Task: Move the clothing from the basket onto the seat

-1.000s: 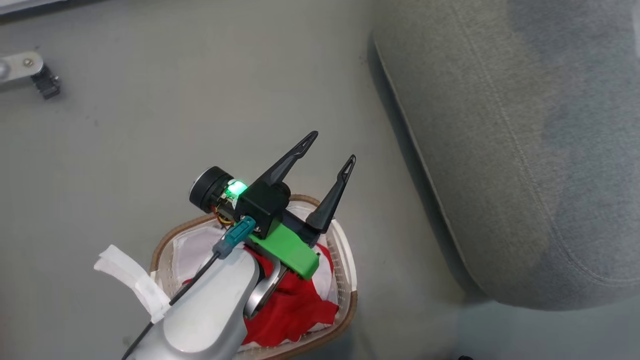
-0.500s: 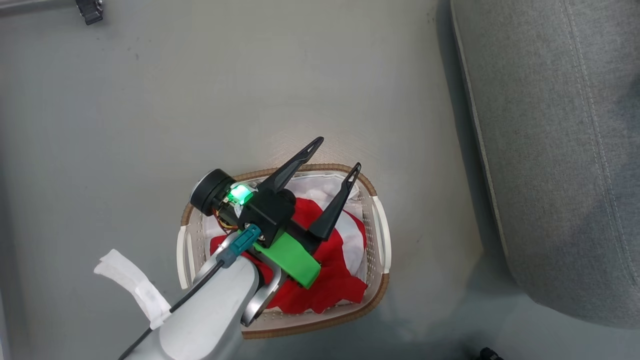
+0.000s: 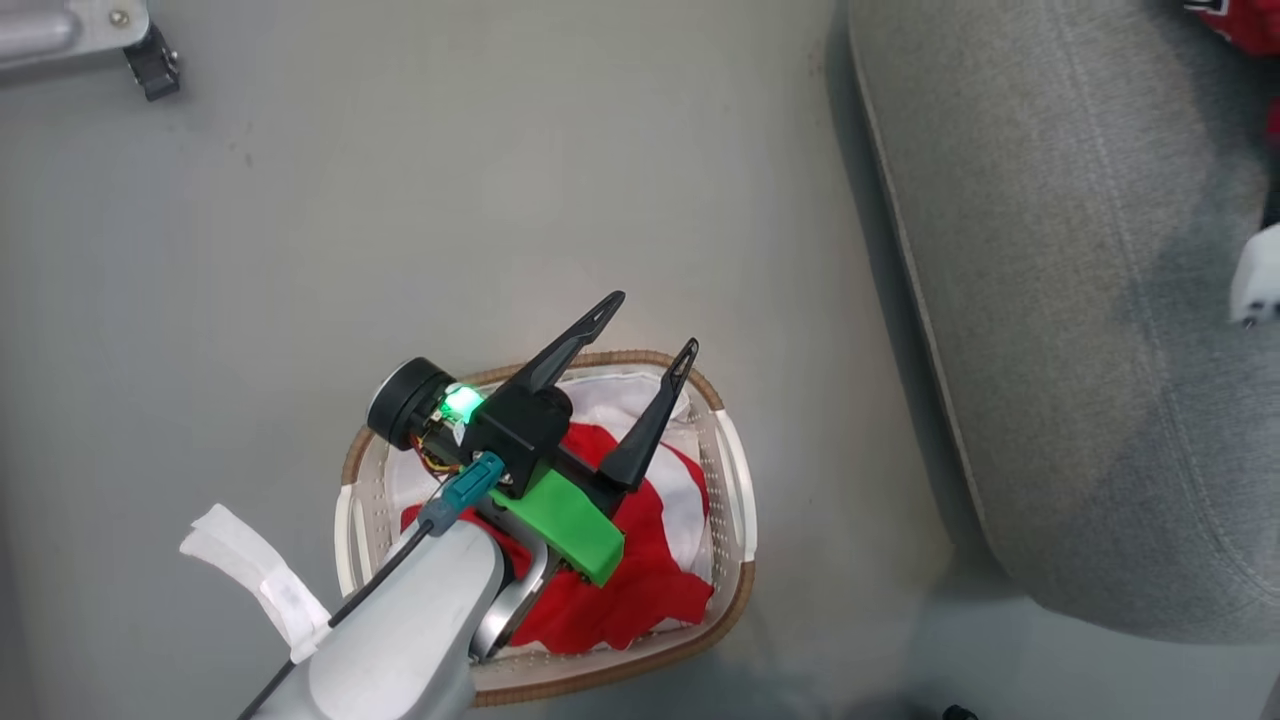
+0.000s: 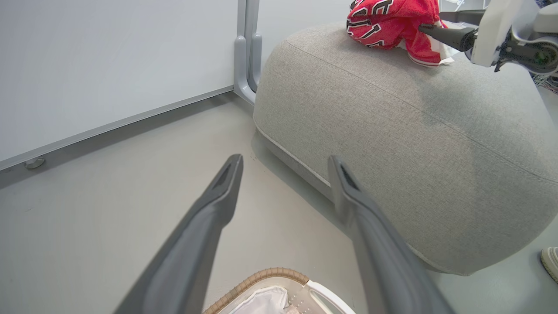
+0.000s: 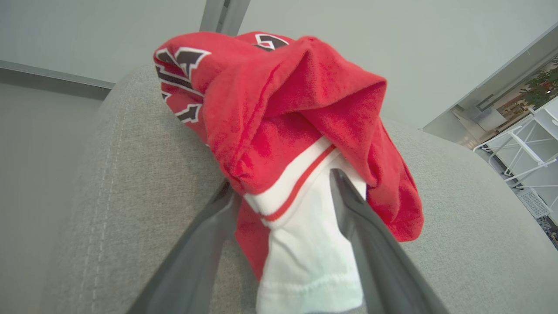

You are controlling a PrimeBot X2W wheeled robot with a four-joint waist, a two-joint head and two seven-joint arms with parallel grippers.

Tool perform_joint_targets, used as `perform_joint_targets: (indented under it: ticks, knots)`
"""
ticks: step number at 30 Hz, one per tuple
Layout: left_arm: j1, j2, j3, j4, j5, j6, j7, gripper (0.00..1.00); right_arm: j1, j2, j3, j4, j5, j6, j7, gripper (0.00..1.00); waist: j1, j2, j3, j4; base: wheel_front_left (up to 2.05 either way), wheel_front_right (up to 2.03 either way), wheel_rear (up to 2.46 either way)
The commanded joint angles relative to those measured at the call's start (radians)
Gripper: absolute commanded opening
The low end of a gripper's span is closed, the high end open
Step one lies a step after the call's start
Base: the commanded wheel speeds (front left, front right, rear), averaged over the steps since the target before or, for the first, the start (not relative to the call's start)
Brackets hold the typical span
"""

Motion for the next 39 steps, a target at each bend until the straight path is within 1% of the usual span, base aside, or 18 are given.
perform_joint_targets:
  ticks: [1,8,15,18,23,27,32,35,39]
  knots:
    - [0.017,0.000,0.006,0.006,-0.007,0.002,-0.007,1.00,0.046,0.007,0.020,-0.013,0.022,-0.001,-0.002,1.00,-0.0001,0.0000,-0.033,-0.018,0.00,0.00,0.00]
    - [0.036,0.000,0.031,0.035,-0.030,0.012,-0.024,1.00,0.187,0.026,0.096,-0.111,0.133,-0.001,-0.002,1.00,-0.0001,0.0000,-0.101,-0.036,0.00,0.00,0.00]
    - [0.085,-0.019,0.098,0.031,-0.040,0.026,-0.034,1.00,0.232,0.036,0.148,-0.207,0.188,-0.001,-0.002,1.00,-0.0001,0.0000,-0.192,-0.032,0.00,0.00,0.00]
    - [0.127,-0.029,0.148,0.020,-0.028,0.029,-0.034,1.00,0.240,0.045,0.169,-0.250,0.212,-0.001,-0.002,1.00,-0.0001,0.0000,-0.234,-0.018,0.00,0.00,0.00]
    - [0.203,-0.054,0.247,0.012,-0.012,0.030,-0.033,1.00,0.280,0.083,0.180,-0.306,0.262,-0.001,-0.002,1.00,-0.0001,0.0000,-0.303,0.017,0.00,0.00,0.00]
    - [0.268,-0.066,0.338,0.006,0.020,0.030,-0.033,1.00,0.332,0.117,0.192,-0.348,0.294,-0.001,-0.002,1.00,-0.0001,0.0000,-0.345,0.052,0.00,0.00,0.00]
    - [0.354,-0.081,0.467,-0.013,0.052,0.032,-0.033,1.00,0.401,0.153,0.244,-0.395,0.319,-0.001,-0.002,1.00,-0.0001,0.0000,-0.385,0.081,0.00,0.00,0.00]
    - [0.404,-0.096,0.532,-0.023,0.072,0.024,-0.033,1.00,0.447,0.173,0.271,-0.410,0.338,-0.001,-0.002,1.00,-0.0001,0.0000,-0.403,0.097,0.00,0.00,0.00]
    - [0.444,-0.112,0.583,-0.024,0.098,0.010,-0.033,1.00,0.504,0.189,0.293,-0.427,0.356,-0.001,-0.002,1.00,-0.0001,0.0000,-0.420,0.117,0.00,0.00,0.00]
